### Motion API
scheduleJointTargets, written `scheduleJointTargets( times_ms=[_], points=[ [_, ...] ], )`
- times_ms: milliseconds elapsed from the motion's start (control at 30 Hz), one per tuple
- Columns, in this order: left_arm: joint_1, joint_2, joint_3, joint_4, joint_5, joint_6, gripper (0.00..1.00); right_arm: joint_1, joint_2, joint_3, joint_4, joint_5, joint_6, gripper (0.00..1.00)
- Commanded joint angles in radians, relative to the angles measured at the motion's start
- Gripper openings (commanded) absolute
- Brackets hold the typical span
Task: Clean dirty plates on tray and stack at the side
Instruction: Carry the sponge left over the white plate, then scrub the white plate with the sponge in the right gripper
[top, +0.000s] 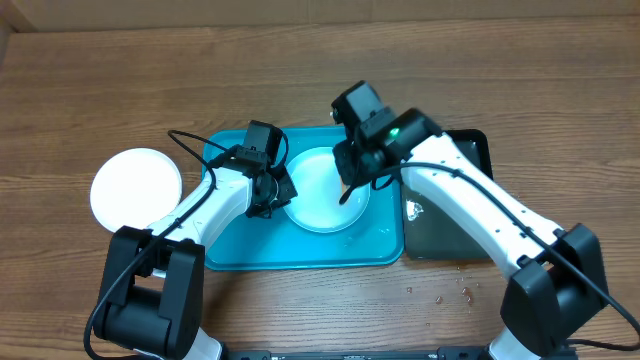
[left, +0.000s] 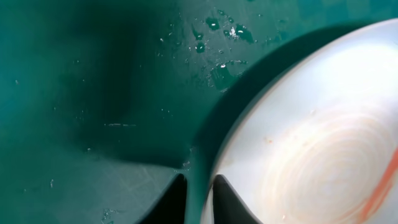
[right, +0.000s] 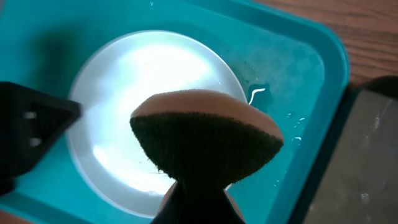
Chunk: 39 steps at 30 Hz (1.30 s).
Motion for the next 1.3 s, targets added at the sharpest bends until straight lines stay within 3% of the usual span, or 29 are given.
scheduleJointTargets(
  times_ms=[0, 367, 967, 1267],
  points=[
    [-0.008, 0.004, -0.002, -0.003, -0.007, 0.014, 0.04, 0.003, 0.013, -0.069, 0.061, 0.046, 0.008, 0.04],
    [-0.011, 0.004, -0.002, -0.035, 0.091, 0.026, 0.04, 0.002, 0.066, -0.152, 0.171, 0.046, 0.008, 0.04],
    [-0.071, 0.004, -0.002, -0.031, 0.047, 0.017, 0.04, 0.000, 0.129, -0.152, 0.192, 0.048, 0.020, 0.04],
    [-0.072, 0.004, -0.002, -0.028, 0.048, 0.017, 0.04, -0.070, 0.136, -0.152, 0.169, 0.071, 0.065, 0.04]
  ],
)
